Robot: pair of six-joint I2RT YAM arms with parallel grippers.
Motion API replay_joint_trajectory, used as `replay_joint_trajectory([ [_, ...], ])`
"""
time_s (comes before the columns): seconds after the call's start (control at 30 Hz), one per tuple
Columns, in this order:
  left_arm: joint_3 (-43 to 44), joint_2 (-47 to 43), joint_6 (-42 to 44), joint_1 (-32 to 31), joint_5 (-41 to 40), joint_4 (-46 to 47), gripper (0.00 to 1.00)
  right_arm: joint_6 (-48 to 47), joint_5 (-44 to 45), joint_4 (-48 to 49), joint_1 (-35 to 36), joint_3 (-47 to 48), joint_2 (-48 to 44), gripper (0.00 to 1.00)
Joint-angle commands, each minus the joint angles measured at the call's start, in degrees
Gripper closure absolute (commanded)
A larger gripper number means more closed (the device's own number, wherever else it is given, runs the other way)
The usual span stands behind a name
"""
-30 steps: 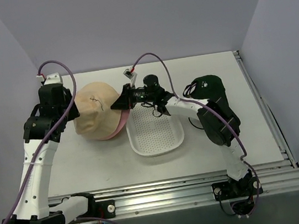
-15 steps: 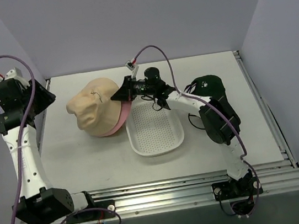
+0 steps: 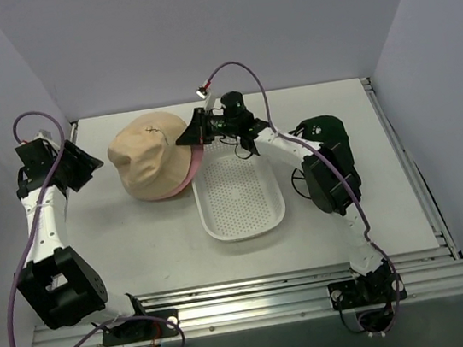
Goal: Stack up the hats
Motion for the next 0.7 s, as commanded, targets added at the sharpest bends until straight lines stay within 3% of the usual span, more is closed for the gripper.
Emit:
replay_joint_trajectory([
  [0.0,-1.6,2.2,-3.6,1.1,1.8,9.4,0.38,-2.9,0.4,-7.3,-0.5,5.3,2.7,0.98],
  [0.13,-2.7,3.6,-4.8,1.1,4.3,13.0,0.38,-5.8,0.3,-15.0,-0.6,9.9,5.0,0.98],
  [0.67,-3.9,7.9,-4.7,1.6,6.1,19.4,0.38,-9.7,-2.5,-28.1,0.2,20.5,11.6,0.99],
])
